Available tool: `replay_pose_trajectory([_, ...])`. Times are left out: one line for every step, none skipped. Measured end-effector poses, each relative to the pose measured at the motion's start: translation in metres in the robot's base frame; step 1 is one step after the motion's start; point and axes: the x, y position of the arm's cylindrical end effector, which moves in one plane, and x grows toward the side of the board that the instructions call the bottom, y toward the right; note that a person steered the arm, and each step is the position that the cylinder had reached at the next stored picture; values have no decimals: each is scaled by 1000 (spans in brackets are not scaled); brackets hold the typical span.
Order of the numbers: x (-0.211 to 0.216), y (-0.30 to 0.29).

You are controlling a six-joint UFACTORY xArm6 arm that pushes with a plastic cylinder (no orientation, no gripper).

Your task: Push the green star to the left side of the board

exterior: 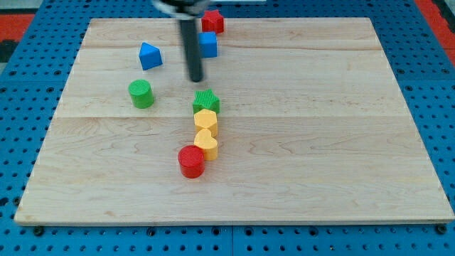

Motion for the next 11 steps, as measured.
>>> replay_pose_trajectory([34,1])
replay_pose_trajectory([48,-50])
replay_pose_trajectory([61,-94])
replay_pose_trajectory([29,-73])
replay_pose_trajectory([70,0])
replay_pose_trajectory([111,35])
replay_pose_trajectory([121,25])
replay_pose_trajectory([102,20])
replay_pose_trajectory([103,-64])
replay_pose_trajectory([98,-51])
replay_pose_trajectory([69,-12])
